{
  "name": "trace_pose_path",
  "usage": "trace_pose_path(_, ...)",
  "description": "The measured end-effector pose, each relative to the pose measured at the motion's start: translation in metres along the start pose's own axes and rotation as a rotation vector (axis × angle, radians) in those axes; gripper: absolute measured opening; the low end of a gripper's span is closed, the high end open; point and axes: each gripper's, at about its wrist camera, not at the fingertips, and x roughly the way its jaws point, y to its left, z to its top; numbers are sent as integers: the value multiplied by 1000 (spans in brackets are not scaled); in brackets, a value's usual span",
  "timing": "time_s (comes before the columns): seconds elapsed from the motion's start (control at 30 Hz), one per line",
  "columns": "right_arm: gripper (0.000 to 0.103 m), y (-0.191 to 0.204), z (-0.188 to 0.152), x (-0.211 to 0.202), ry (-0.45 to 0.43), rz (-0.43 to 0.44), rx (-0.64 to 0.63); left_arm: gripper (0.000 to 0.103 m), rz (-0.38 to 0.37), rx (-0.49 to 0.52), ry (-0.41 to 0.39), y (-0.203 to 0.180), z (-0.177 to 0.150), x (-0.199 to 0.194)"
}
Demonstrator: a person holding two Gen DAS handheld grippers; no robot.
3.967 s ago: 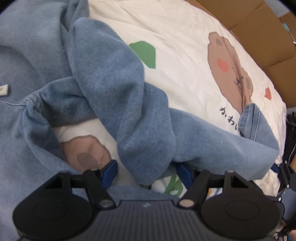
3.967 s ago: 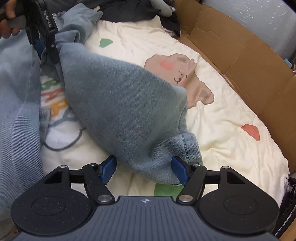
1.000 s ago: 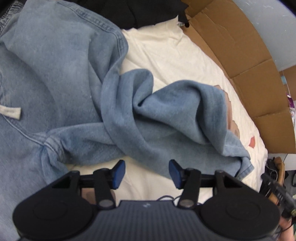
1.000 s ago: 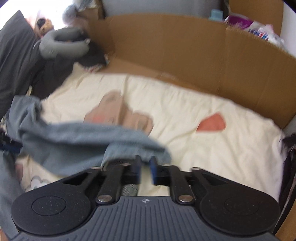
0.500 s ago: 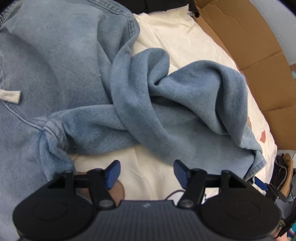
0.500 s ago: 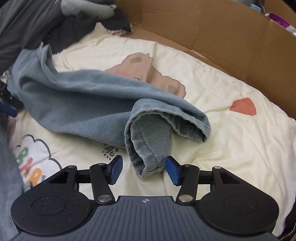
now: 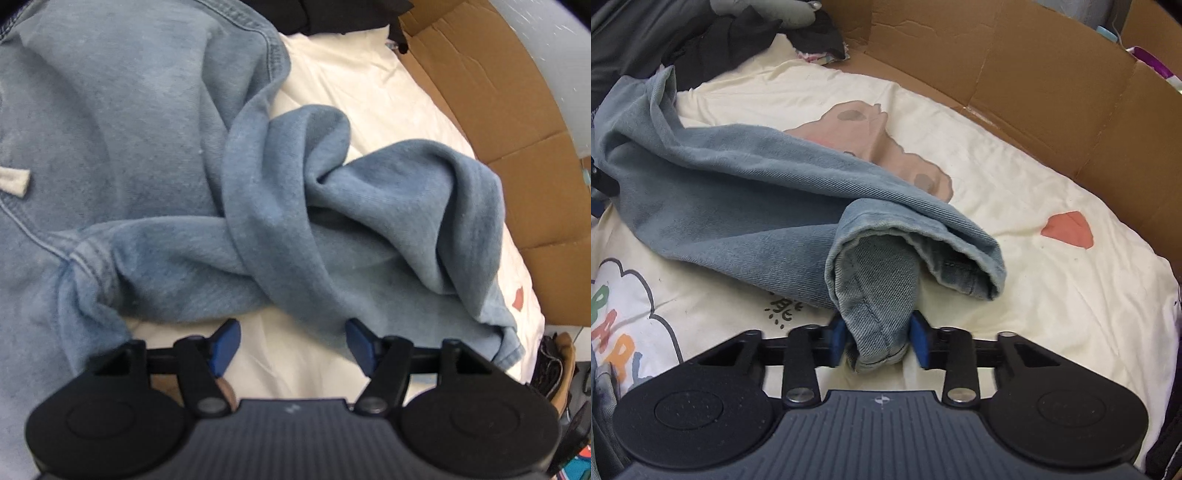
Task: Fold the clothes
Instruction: 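Grasp the jeans leg hem with the right gripper while the left gripper grasps the leg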
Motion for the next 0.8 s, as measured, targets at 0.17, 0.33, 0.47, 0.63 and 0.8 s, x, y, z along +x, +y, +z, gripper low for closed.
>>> trace_pose_path(0.17,14,-7,4,-13,-5,23,47,35,-55,-8,-16,0,1,-6)
trace_pose_path(0.33,10,-16,3,-44,-7,51,103,21,-84,-7,-27,-1,3,-17)
trace_pose_path(0.47,9,-21,-7,-69,13,88,162,17,-107,-4,-50,-1,5,-33)
trace_pose_path(0.63,8,-27,-28,-94,66,145,252,13,-139,7,-68,-4,9,-48)
trace_pose_path(0.8,8,-18,-45,-125,105,207,292,4,-173,37,-94,-19,24,-60)
